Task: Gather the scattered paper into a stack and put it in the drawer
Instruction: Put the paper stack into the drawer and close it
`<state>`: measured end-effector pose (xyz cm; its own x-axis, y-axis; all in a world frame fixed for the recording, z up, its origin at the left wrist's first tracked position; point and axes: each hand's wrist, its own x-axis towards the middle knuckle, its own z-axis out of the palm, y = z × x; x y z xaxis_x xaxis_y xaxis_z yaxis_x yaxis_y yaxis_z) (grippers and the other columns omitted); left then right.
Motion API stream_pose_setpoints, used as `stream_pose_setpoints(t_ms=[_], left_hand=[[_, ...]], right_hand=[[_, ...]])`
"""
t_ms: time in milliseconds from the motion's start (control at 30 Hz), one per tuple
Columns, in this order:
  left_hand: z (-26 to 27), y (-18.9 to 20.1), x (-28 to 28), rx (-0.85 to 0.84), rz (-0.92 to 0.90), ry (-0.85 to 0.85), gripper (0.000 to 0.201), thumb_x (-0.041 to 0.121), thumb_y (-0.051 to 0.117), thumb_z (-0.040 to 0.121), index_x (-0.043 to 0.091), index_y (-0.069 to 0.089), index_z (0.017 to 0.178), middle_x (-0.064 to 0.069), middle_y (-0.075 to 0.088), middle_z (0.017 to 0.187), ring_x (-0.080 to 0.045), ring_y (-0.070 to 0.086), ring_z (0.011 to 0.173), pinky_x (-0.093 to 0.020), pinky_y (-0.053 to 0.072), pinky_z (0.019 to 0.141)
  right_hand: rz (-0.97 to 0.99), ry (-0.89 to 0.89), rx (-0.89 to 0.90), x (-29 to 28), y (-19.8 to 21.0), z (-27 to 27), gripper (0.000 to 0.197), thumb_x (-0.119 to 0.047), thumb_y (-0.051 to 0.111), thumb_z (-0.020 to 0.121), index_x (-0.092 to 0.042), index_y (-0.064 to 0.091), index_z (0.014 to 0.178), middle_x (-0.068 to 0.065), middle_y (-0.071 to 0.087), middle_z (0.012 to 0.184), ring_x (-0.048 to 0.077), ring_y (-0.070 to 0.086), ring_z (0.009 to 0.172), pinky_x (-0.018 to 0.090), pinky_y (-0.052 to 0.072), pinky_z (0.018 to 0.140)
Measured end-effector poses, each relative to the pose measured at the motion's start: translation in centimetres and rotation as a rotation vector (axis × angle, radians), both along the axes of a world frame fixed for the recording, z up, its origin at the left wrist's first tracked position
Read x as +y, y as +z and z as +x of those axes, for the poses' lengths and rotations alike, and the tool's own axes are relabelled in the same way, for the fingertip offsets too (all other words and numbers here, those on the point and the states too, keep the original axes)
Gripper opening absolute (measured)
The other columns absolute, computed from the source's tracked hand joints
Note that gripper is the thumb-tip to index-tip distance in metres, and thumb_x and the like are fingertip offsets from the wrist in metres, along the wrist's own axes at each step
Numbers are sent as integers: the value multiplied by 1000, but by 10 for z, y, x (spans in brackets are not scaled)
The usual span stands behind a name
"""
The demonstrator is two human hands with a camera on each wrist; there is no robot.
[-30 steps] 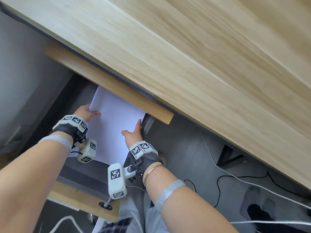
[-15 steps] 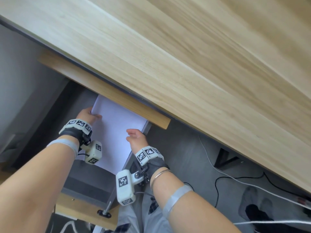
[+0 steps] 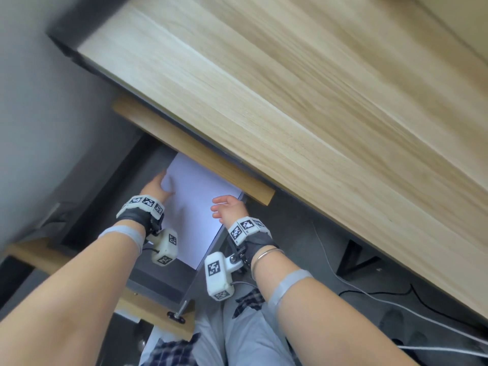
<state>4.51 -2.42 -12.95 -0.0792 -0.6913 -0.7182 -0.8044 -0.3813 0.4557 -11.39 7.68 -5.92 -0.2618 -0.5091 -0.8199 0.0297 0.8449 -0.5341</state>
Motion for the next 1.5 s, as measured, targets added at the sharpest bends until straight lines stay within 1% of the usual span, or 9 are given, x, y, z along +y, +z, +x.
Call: stream_pose_setpoints(t_ms=[367,533,767,867,967,1033,1133,1400,1500], left_hand=[[80,63,70,-21,52,213,36,1,54,86,4,59,122,-15,61,126,-30,58,115,-28,41,92],[117,83,104,-186,31,361,25,1,49,84,11,61,103,-20,65,107,-28,55,81,-30,41,75],[142,80,138,-419,230,596,52,-2,52,83,-6,34,132,-28,53,127,-41,52,120,-45,42,100],[138,67,148,-307,339,550,30,1,57,84,-11,56,112,-28,68,101,-37,63,95,-41,51,87],[127,73,148,-302,321,598,12,-7,57,83,-8,51,93,-17,59,42,-26,48,55,-36,45,56],[123,77,145,-273,323,604,31,-5,60,82,-7,44,109,-17,56,61,-24,48,56,-34,42,55],[124,76,142,-213,340,606,51,1,64,79,-8,41,124,-25,63,102,-29,57,78,-35,46,75],[113,44,122,-36,295,526,57,8,65,78,7,35,126,-18,58,115,-34,63,106,-47,50,96],[93,46,112,-3,300,440,37,12,58,85,3,42,117,-14,59,92,-30,65,90,-50,50,94]], right_hand=[[-255,255,202,-19,85,4,28,-3,38,89,-21,60,87,-9,58,68,7,55,55,19,42,56],[-378,293,303,-35,125,-11,25,-6,42,90,-21,61,85,-9,60,65,8,55,49,17,39,49],[-429,210,458,-42,138,-43,20,-23,54,88,-18,60,70,-5,57,53,1,42,25,17,42,46],[-412,224,445,-45,136,-50,24,-23,53,89,-21,56,65,-4,57,52,2,42,23,13,40,40],[-403,204,406,-48,135,-52,26,-21,51,90,-20,55,65,-1,57,50,3,42,23,12,33,31],[-403,193,396,-51,135,-53,25,-20,51,91,-18,54,66,0,56,47,4,41,22,13,29,28],[-397,204,396,-54,136,-55,26,-20,51,91,-18,53,65,-3,55,40,4,39,21,12,28,28],[-371,121,399,-62,136,-77,27,-19,52,90,-18,52,63,-3,53,33,5,39,21,11,26,27],[-368,111,401,-63,135,-86,27,-20,52,90,-17,51,64,-2,53,33,4,39,21,11,27,27]])
